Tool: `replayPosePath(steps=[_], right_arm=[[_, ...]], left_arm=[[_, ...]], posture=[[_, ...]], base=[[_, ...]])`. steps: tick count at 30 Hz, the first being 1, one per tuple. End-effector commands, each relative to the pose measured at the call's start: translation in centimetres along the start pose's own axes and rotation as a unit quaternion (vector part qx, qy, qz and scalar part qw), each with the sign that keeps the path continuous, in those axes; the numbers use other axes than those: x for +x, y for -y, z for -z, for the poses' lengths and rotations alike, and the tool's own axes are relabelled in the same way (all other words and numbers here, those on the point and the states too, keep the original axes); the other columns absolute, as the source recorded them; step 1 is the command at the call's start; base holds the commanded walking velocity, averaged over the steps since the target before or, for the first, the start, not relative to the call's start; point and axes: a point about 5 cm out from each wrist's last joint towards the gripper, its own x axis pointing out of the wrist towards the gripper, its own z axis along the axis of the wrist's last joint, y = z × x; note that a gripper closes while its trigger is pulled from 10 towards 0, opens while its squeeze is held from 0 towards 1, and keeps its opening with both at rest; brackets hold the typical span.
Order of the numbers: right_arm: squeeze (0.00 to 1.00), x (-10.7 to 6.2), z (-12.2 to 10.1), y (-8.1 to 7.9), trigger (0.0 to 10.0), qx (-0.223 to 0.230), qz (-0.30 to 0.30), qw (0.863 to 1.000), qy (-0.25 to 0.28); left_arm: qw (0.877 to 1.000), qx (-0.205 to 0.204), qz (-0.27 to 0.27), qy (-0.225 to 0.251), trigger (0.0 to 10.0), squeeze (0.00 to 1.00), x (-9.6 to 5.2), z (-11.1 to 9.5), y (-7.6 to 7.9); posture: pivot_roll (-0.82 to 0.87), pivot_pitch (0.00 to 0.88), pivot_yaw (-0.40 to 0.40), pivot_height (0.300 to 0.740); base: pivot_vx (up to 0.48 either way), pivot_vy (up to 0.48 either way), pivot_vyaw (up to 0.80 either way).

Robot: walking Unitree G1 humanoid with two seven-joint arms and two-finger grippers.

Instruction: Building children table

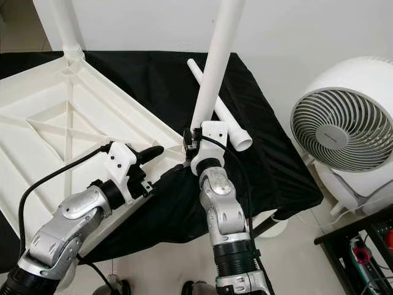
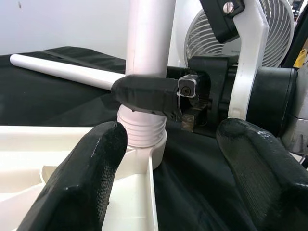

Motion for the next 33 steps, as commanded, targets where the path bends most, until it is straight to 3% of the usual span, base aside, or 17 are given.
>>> replayPosePath(steps=[1,6,10,11,17,22,25,33], right_arm=[[1.0,-0.4,1.2,0.1,10.0,0.012,-0.011,0.999,-0.031],[1.0,-0.2,1.1,1.1,10.0,0.017,-0.038,0.999,-0.026],[1.0,0.2,0.8,2.2,10.0,-0.001,-0.106,0.994,-0.027],[0.03,0.3,0.7,2.7,10.0,-0.009,-0.13,0.991,-0.029],[0.0,1.3,-0.2,4.7,10.0,-0.046,-0.166,0.985,-0.021],[0.0,1.4,-0.3,4.9,10.0,-0.049,-0.177,0.983,-0.02],[0.0,2.4,-0.3,5.4,10.0,-0.056,-0.224,0.972,-0.029],[0.0,3.1,0.3,5.5,10.0,-0.079,-0.26,0.961,-0.046]], left_arm=[[1.0,0.006,0.018,0.0,10.0,0.0,0.1,0.1,0.2],[1.0,0.007,0.021,-0.001,10.0,0.0,0.1,0.2,0.2],[1.0,0.008,0.024,-0.001,10.0,0.0,0.1,0.1,0.2],[1.0,0.008,0.025,0.0,10.0,0.0,0.1,0.1,0.2],[1.0,0.009,0.025,0.003,10.0,0.0,0.3,0.0,0.1],[1.0,0.009,0.024,0.004,10.0,0.0,0.3,0.0,0.1],[1.0,0.006,0.024,0.007,10.0,0.0,0.4,-0.2,0.2],[1.0,0.006,0.022,0.009,10.0,0.0,0.5,-0.3,0.2]], posture=[[0.11,0.085,-0.099,0.74],[0.11,0.081,-0.1,0.74],[0.1,0.073,-0.096,0.74],[0.1,0.073,-0.097,0.74],[0.1,0.072,-0.099,0.74],[0.1,0.072,-0.098,0.74],[0.11,0.083,-0.094,0.74],[0.11,0.099,-0.089,0.74]], base=[[0.0,0.0,0.0],[0.0,0.0,0.0],[0.0,0.0,0.0],[0.0,0.0,0.0],[0.0,0.0,0.0],[0.0,0.0,0.0],[0.0,0.0,0.0],[0.0,0.0,0.0]])
